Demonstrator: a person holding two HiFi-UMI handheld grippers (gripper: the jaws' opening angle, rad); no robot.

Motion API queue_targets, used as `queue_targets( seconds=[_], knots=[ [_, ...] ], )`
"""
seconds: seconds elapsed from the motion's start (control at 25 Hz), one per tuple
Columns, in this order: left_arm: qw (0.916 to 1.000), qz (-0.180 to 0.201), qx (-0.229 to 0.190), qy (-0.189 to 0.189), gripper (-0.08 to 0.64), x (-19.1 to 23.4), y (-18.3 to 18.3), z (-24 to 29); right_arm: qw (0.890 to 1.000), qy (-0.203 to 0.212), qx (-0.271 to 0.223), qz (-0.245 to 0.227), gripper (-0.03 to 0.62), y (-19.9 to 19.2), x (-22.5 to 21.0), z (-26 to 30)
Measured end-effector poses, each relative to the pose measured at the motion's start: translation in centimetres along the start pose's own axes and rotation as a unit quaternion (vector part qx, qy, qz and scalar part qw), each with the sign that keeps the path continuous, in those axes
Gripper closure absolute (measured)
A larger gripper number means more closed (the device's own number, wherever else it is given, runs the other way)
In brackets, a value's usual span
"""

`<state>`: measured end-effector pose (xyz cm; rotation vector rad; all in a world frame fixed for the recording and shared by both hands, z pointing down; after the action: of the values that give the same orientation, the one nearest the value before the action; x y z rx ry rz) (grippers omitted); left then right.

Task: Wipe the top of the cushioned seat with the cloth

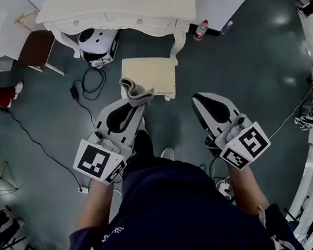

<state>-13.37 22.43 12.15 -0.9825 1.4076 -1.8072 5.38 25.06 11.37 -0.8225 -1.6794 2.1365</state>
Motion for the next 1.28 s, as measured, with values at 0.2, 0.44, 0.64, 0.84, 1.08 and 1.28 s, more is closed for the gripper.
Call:
queue_targets(
  seconds=[0.2,0.44,0.64,0.84,1.08,1.28],
  knots=[
    [0.9998,-0.012,0.013,-0.010,0.532,5.1,0.1,1.1,1.000,-0.010,0.014,0.003,0.566,0.7,-1.3,4.9],
    [0.9991,-0.021,0.028,-0.025,0.532,11.2,-0.1,2.3,0.999,-0.027,0.025,0.012,0.566,1.3,-2.7,10.3],
    [0.9982,-0.028,0.036,-0.039,0.532,15.6,-0.4,3.2,0.998,-0.045,0.034,0.017,0.567,1.4,-3.9,14.1],
    [0.9974,-0.034,0.043,-0.048,0.532,19.3,-1.2,4.0,0.997,-0.060,0.039,0.019,0.566,1.1,-4.9,17.0],
    [0.9961,-0.049,0.058,-0.045,0.532,22.7,-3.9,5.3,0.996,-0.064,0.060,0.027,0.566,-1.1,-6.6,20.1],
    [0.9955,-0.056,0.071,-0.028,0.532,23.4,-5.5,7.5,0.996,-0.056,0.067,0.029,0.567,-2.4,-9.6,21.2]
  ],
)
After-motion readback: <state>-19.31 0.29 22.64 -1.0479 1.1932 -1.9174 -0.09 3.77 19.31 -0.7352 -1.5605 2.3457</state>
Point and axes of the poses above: the fingertips, and each gripper's own axes: z forward along the fingers, x to its left, y out of its top, the point moved 5 cm from there along -z, backward along the fingers, and after that the axes turned 3 degrees about -y, right-handed, at the moved point
